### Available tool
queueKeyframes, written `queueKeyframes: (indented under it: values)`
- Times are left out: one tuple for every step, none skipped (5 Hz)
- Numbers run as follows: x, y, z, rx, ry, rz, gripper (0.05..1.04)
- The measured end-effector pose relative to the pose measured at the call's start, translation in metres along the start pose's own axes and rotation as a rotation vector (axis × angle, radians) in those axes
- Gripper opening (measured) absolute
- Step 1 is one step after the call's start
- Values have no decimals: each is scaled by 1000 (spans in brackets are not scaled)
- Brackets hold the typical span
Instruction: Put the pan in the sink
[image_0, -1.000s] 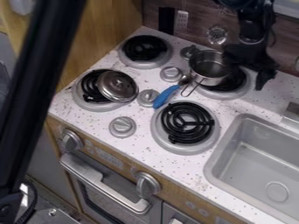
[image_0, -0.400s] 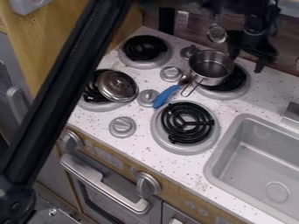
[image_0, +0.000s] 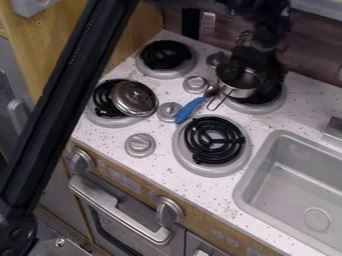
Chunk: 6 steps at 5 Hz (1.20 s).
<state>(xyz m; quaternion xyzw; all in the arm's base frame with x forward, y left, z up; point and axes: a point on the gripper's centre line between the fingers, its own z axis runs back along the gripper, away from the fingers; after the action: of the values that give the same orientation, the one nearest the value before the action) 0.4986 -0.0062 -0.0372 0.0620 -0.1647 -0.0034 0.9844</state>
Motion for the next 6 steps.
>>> queueKeyframes:
  values:
    - [-3, -1, 0, -17, 17, 16, 1000]
    - [0, -6, -3, -37, 14, 21, 955]
    - [-1, -12, -10, -28, 15, 5, 673]
    - [3, -10, -9, -13, -8, 15, 371]
    - [4, -11, -9, -12, -10, 15, 151]
    - [4, -15, -8, -27, -9, 9, 63]
